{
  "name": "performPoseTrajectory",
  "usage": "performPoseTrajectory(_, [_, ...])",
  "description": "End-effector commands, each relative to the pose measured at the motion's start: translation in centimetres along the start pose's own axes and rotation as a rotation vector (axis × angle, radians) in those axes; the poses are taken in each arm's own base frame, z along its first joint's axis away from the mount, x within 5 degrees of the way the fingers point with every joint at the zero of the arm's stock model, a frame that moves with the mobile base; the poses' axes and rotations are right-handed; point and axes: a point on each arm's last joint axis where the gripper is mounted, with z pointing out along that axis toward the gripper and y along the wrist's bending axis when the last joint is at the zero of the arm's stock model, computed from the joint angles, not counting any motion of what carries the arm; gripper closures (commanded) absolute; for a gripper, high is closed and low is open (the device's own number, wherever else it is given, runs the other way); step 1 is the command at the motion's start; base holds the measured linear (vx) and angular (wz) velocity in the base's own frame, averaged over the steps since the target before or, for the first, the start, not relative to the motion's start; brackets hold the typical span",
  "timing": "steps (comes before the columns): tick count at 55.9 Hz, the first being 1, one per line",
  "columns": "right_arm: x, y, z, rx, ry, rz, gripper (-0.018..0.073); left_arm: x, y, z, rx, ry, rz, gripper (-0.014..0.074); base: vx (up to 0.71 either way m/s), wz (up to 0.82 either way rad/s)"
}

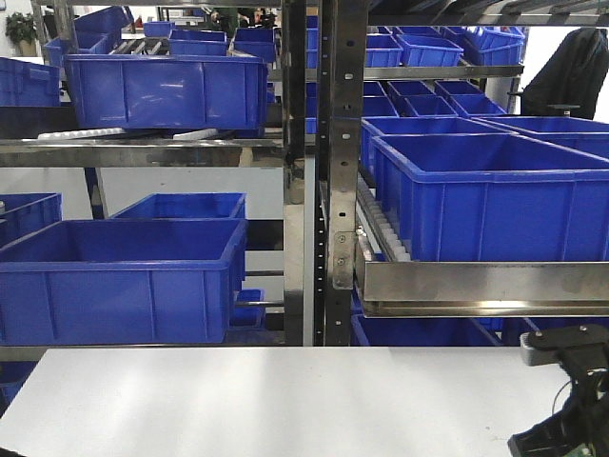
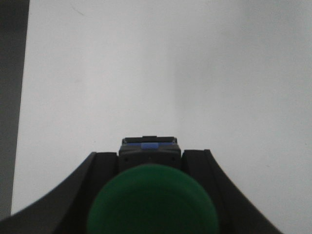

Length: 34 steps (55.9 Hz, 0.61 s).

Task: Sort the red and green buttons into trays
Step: 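Close the right gripper on the red button and lift it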

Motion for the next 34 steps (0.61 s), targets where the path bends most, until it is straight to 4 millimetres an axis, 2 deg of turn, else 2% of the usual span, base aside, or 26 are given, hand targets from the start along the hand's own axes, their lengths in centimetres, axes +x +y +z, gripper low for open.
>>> performPoseTrajectory(1, [-0.9, 0.0, -0.7, -0.005, -0.041, -0.003, 0.0102, -1.4, -0.1, -1.6, 0.010, -0.107, -0.008, 0.0602, 0.00, 0.00])
performPoseTrajectory(34, [-0.3, 0.4, 4.3, -0.029, 0.181, -0.010, 0.0102, -1.5, -0.1, -1.6, 0.011, -0.124, -0.008, 0.0602, 0.00, 0.00])
